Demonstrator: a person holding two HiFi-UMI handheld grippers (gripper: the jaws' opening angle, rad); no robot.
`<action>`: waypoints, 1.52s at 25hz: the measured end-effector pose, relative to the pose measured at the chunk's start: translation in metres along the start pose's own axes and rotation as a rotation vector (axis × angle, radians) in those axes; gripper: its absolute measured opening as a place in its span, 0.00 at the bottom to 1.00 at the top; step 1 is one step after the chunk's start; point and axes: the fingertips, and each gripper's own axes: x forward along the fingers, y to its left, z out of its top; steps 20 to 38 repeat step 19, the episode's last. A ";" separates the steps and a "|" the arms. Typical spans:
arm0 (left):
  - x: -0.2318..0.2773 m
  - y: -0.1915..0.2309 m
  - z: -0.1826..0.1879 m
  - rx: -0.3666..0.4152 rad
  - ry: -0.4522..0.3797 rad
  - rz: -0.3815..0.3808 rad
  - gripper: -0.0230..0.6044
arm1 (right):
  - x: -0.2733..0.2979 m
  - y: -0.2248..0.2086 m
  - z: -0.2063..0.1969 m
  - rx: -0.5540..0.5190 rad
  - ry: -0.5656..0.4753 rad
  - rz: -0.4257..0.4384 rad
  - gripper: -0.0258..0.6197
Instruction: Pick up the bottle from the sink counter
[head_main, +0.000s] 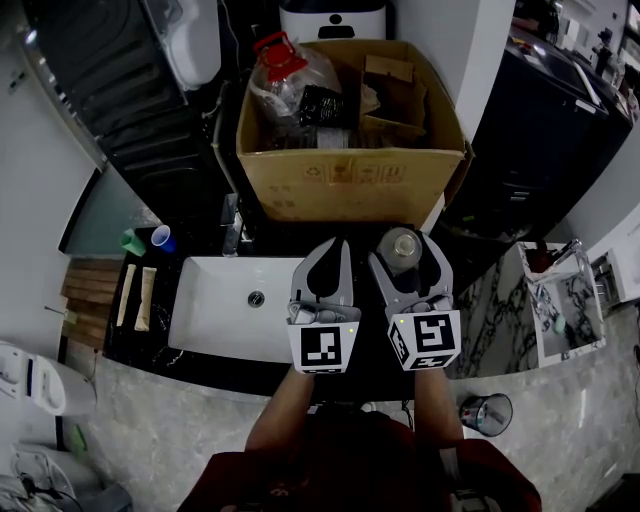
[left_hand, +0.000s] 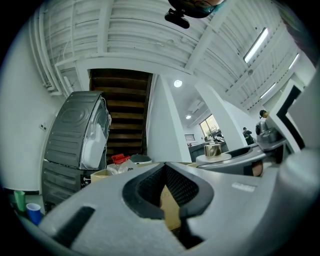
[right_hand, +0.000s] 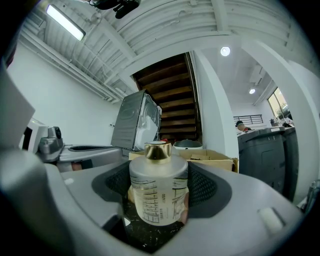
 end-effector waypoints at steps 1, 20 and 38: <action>0.000 0.000 0.000 -0.010 0.003 0.003 0.04 | 0.000 0.000 0.000 0.001 0.000 -0.001 0.55; -0.001 -0.001 -0.004 -0.014 0.014 0.001 0.04 | -0.002 -0.007 -0.003 0.028 -0.006 -0.036 0.55; -0.001 -0.001 -0.004 -0.014 0.014 0.001 0.04 | -0.002 -0.007 -0.003 0.028 -0.006 -0.036 0.55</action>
